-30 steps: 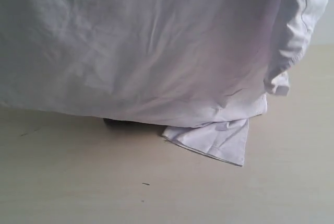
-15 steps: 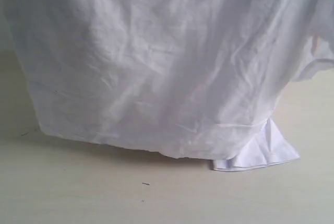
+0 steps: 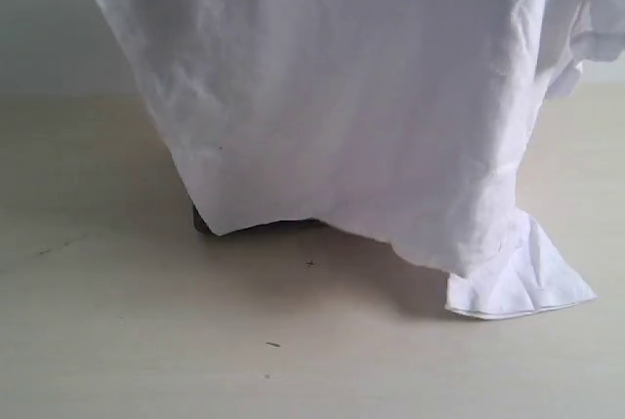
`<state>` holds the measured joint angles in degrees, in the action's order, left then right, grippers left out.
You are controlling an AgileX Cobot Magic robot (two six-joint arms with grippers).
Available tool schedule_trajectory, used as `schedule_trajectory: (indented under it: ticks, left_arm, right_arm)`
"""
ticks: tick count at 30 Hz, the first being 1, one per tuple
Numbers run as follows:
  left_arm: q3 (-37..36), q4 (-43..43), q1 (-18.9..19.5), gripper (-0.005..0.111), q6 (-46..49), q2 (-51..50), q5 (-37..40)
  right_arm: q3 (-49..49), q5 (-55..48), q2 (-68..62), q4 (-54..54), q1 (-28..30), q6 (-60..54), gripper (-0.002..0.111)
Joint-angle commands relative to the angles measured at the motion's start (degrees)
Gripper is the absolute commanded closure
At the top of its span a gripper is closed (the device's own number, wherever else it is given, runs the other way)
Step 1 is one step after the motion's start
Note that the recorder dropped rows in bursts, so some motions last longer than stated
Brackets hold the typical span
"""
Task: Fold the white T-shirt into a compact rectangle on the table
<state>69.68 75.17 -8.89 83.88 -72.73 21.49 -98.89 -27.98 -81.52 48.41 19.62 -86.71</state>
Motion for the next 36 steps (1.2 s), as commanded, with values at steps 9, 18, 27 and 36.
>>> schedule_trajectory:
  ticks: [9, 18, 27, 36]
  left_arm:
    - [3.6, 1.0, -4.1, 0.107, 0.0, -1.4, 1.3]
    - [8.7, 0.3, -5.5, 0.107, 5.0, -2.8, -15.6]
    - [15.0, 0.6, 3.3, 0.107, 6.8, -3.6, -9.7]
    - [14.0, 0.5, 3.8, 0.107, 5.7, -6.5, -7.0]
  right_arm:
    - [-0.4, 23.6, 0.2, -0.6, 1.1, -5.1, 0.108]
    - [-0.4, 22.7, -0.6, 1.4, 1.1, -0.1, 0.108]
    - [-6.9, 20.1, -6.6, 7.8, 1.1, -0.2, 0.108]
    - [-15.7, 16.8, -9.5, 10.1, 1.1, -0.2, 0.108]
